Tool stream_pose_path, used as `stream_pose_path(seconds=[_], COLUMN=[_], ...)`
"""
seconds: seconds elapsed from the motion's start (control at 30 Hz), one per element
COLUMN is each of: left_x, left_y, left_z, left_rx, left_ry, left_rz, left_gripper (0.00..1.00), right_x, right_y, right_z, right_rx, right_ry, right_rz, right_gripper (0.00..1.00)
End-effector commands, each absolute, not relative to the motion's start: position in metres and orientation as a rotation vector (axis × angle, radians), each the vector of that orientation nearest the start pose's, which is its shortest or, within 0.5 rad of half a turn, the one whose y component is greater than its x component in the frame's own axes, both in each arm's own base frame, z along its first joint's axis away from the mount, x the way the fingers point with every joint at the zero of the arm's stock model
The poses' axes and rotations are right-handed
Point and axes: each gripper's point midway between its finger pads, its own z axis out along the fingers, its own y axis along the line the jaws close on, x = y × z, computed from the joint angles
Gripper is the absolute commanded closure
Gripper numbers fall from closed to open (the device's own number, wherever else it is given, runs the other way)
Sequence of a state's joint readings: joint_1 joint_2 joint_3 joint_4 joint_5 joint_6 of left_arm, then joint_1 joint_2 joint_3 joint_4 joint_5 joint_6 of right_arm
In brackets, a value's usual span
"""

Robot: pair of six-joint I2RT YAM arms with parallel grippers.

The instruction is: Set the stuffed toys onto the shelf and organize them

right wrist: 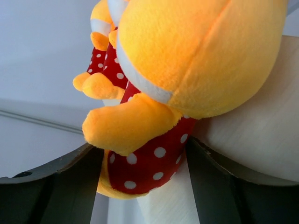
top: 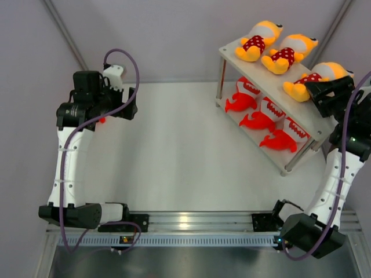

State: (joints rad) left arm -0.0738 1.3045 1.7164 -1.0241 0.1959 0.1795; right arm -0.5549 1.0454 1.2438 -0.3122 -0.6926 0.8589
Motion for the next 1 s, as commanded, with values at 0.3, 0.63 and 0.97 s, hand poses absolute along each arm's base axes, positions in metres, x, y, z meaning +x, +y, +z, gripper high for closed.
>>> stream_pose_path(seconds=[0.3, 0.63, 0.97], left_x=[0.318, 0.310, 0.303], left_y=[-0.059, -0.062, -0.055], left_z=[0.350, 0.343, 0.324], left_rx=[0.425, 0.451, 0.448], left_ry=[2.109, 2.113, 2.158], left_rz=[-0.195, -0.219, -0.176], left_gripper=[0.02, 0.02, 0.02], right_x=[0.282, 0.255, 0.223], right_y=[-0.067, -0.075, -0.085], right_z=[0.419, 0.445, 0.438], right_rx=[0.722, 0.714, 0.715], right_ry=[1.553, 1.505, 1.509], right_rz=[0.433, 0.262, 0.058], right_gripper=[0.06, 0.00, 0.00])
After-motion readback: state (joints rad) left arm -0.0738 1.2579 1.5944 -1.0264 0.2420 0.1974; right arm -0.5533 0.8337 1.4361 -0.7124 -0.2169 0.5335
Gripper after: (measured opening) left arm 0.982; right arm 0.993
